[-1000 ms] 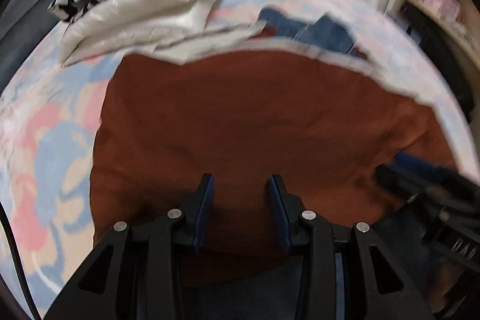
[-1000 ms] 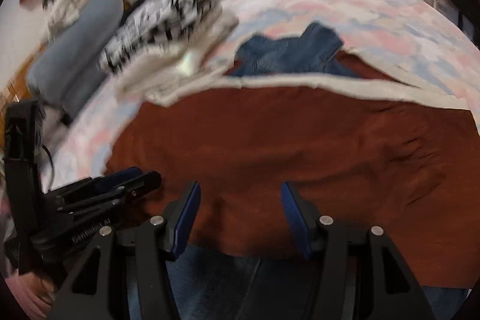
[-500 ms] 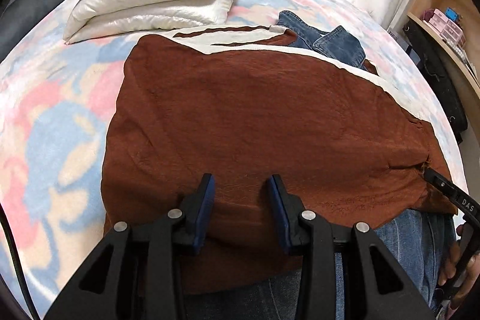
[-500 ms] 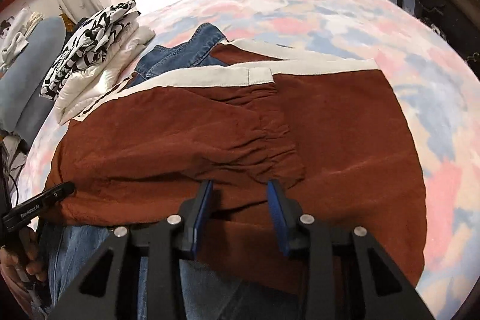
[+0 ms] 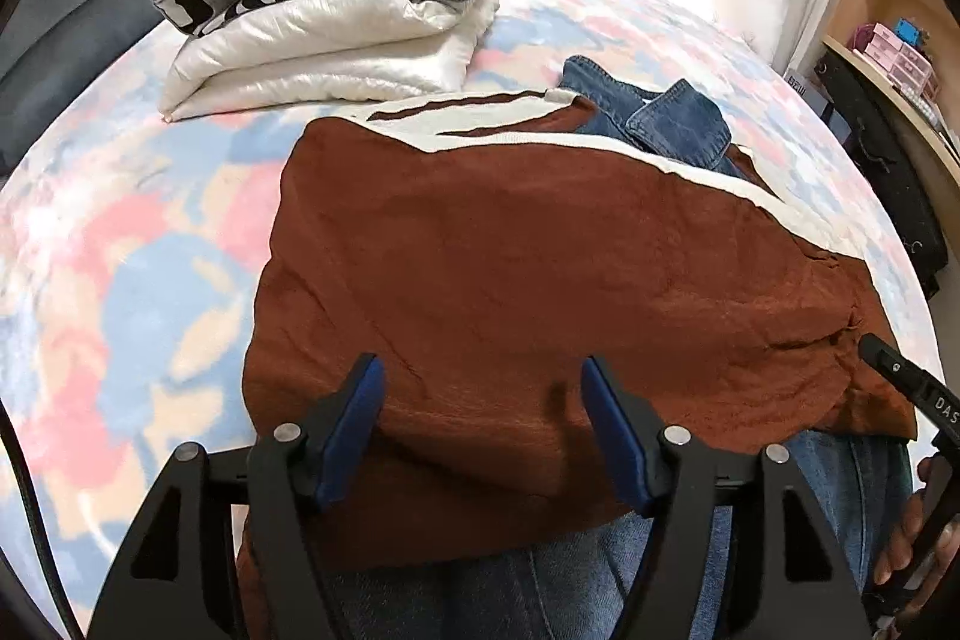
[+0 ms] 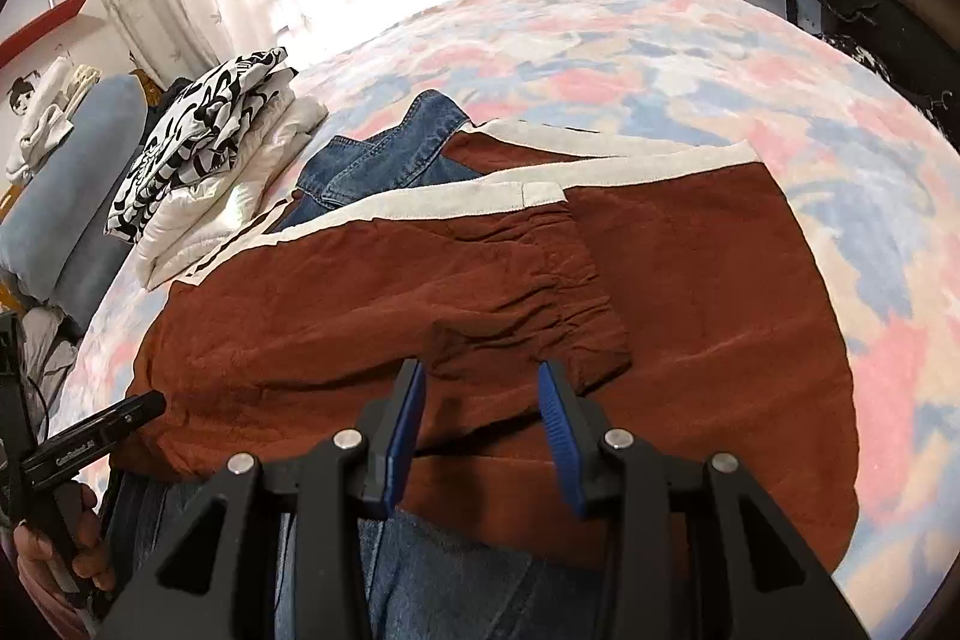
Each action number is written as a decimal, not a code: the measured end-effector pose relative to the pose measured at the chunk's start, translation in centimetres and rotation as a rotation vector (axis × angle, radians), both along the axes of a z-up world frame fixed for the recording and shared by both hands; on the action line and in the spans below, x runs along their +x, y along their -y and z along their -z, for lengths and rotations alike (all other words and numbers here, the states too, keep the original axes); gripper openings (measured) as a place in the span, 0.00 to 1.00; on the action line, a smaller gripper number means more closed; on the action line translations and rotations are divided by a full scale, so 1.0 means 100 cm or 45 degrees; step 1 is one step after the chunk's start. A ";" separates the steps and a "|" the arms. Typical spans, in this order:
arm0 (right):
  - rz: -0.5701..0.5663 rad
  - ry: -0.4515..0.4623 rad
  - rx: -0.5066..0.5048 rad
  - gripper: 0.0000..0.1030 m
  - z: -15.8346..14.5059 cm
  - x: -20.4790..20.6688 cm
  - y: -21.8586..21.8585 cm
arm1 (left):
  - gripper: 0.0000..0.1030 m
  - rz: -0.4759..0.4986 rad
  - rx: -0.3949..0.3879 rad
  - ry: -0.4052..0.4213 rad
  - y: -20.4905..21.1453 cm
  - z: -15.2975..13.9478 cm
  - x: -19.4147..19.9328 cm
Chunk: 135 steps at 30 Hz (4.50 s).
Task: Fold large clothes
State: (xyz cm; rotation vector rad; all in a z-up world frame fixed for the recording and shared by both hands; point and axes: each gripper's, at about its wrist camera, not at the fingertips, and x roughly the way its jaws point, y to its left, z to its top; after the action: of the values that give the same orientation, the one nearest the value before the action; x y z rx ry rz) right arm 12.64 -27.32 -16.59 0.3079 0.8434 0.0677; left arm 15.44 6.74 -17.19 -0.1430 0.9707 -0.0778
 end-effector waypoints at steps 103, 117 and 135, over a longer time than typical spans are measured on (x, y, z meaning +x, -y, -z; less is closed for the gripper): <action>-0.219 -0.233 0.703 0.41 0.038 -0.207 0.085 | 0.99 0.244 -0.564 -0.147 -0.084 0.022 -0.185; -0.242 -0.256 0.807 0.54 0.050 -0.193 0.076 | 0.74 0.307 -0.637 -0.122 -0.055 0.025 -0.164; -0.203 -0.160 0.598 0.31 0.032 -0.207 0.060 | 0.12 0.080 -0.637 -0.179 -0.058 0.027 -0.166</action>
State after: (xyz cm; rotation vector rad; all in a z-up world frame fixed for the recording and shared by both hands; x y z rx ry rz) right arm -8.03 -33.28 -19.78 0.6905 0.9717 0.4018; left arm -1.18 12.53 -19.87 -0.5841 1.0817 -0.3733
